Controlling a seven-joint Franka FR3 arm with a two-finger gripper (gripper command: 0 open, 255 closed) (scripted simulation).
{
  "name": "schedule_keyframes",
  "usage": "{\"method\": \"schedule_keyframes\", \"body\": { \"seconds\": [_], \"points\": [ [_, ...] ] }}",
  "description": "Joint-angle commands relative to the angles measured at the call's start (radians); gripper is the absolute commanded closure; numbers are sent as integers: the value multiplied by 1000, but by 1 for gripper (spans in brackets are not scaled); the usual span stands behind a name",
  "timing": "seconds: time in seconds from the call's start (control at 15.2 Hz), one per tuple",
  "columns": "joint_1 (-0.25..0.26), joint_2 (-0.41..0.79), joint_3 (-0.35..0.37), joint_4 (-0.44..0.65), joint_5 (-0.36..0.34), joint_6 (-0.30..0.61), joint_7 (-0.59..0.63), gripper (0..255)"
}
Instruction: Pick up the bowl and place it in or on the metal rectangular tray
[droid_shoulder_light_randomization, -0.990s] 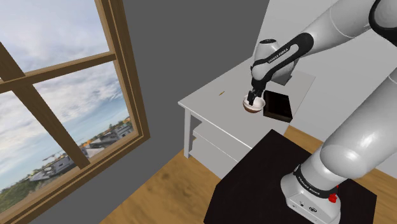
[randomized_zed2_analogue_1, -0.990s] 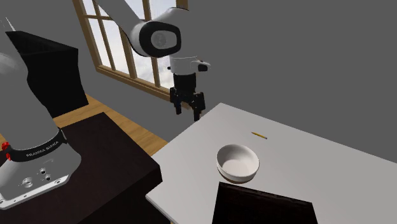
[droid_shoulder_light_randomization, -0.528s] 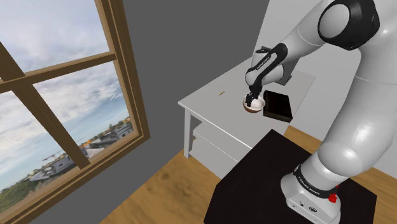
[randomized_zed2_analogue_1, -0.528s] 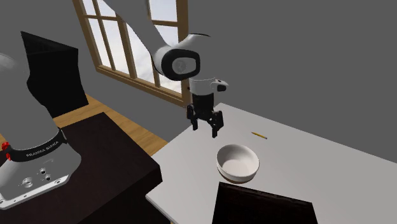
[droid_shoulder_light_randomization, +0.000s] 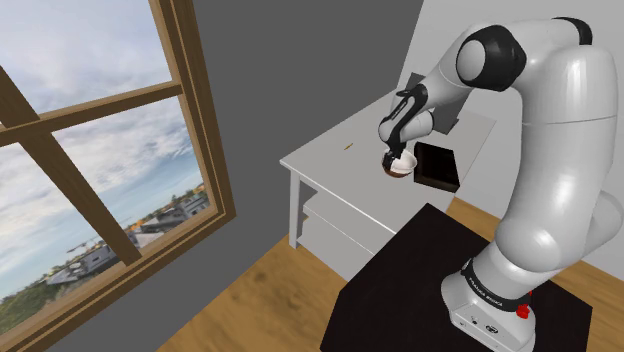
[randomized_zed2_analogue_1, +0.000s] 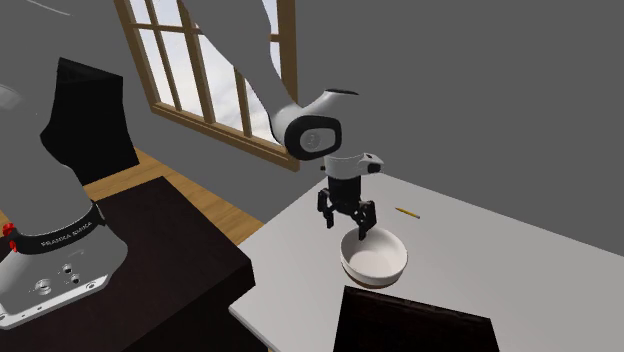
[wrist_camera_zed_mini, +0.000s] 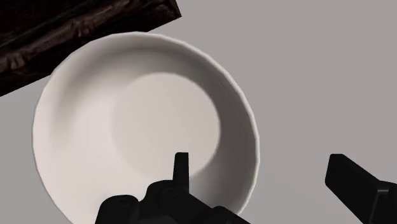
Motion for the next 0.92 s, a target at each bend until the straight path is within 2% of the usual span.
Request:
{"method": "schedule_keyframes", "body": {
  "seconds": [0.0, 0.33, 0.79, 0.86],
  "points": [
    [-12, 36, 7, 18, 7, 19, -7, 0],
    [-29, 95, 18, 40, 15, 58, -12, 0],
    [-29, 95, 18, 40, 15, 57, -12, 0],
    [-29, 95, 18, 40, 15, 57, -12, 255]
  ]
}}
